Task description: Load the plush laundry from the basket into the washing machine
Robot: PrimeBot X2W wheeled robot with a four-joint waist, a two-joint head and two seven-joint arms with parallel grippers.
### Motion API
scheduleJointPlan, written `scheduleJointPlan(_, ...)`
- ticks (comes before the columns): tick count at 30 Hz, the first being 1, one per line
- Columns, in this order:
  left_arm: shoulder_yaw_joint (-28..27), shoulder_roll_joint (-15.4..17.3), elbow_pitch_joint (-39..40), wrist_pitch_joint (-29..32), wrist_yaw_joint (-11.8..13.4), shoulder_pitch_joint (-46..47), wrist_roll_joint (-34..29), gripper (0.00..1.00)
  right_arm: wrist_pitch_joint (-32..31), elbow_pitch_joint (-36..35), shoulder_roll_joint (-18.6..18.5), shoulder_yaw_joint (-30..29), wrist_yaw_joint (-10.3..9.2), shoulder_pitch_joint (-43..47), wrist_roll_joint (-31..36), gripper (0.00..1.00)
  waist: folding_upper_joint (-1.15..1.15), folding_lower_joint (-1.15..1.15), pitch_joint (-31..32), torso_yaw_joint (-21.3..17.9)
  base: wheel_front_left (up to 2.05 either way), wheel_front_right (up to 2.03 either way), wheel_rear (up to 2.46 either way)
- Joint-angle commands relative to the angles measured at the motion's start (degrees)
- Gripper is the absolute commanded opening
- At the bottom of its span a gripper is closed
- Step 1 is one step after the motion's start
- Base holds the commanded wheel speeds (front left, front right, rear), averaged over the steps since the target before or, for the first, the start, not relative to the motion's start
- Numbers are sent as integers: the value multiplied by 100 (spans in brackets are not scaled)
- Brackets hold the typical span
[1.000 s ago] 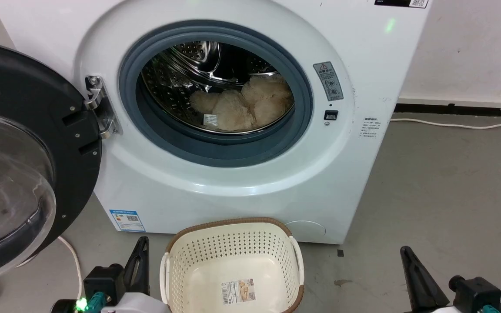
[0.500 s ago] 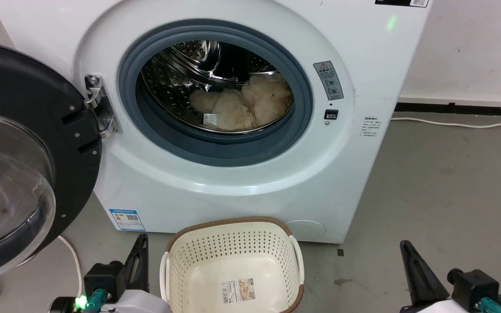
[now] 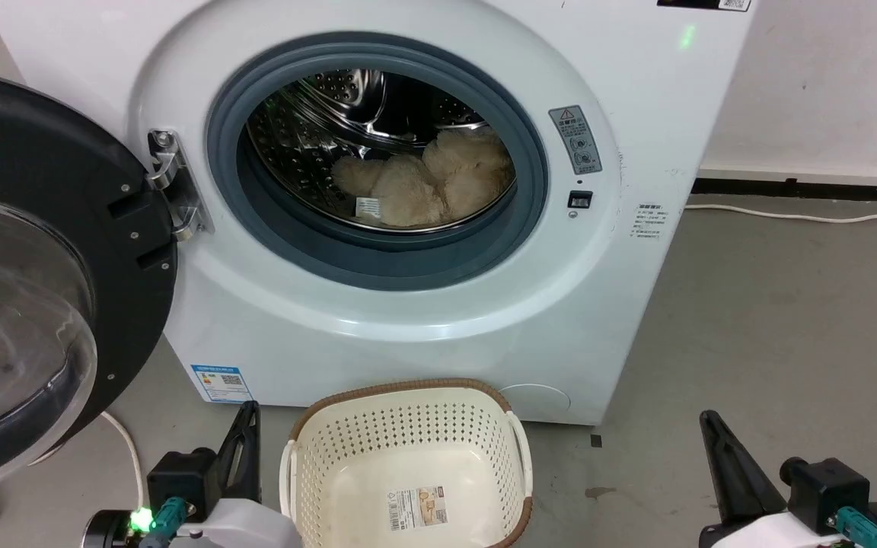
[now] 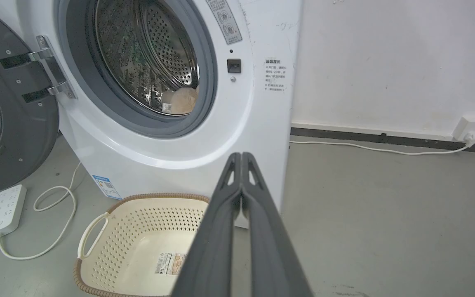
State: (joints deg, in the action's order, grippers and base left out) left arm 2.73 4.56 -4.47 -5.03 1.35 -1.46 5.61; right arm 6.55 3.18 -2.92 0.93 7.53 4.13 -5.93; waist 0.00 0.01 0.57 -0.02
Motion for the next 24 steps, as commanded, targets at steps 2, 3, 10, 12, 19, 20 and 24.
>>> scheduleJointPlan(2, -38, -15, 60, 52, -18, 58, -83, 0, -55, -53, 2, -17, -3, -89, 79, 0, 0, 0, -3, 0, 0, 0, 0)
scheduleJointPlan(3, -42, -18, 68, 61, -20, 59, -92, 0, -67, -58, 2, -18, -3, -96, 89, 0, 0, 0, -4, 0, 0, 0, 0)
scheduleJointPlan(10, -75, -39, 121, 123, -36, 72, -158, 0, -149, -94, 3, -28, -3, -140, 160, 0, 0, 0, -11, 0, 0, 0, 0)
scheduleJointPlan(12, -84, -45, 136, 140, -40, 75, -177, 0, -173, -105, 3, -31, -3, -153, 180, 0, 0, 0, -14, 0, 0, 0, 0)
scheduleJointPlan(19, -112, -63, 181, 193, -54, 85, -233, 0, -243, -136, 3, -40, -3, -191, 240, 0, 0, 0, -20, 1, 0, 0, 0)
scheduleJointPlan(20, -116, -66, 189, 202, -57, 87, -242, 0, -255, -141, 3, -42, -3, -197, 250, 0, 0, 0, -21, 1, 0, 0, 0)
scheduleJointPlan(24, -135, -78, 219, 238, -66, 94, -280, 0, -302, -162, 3, -48, -3, -222, 290, 0, 0, 0, -25, 1, 0, 0, 0)
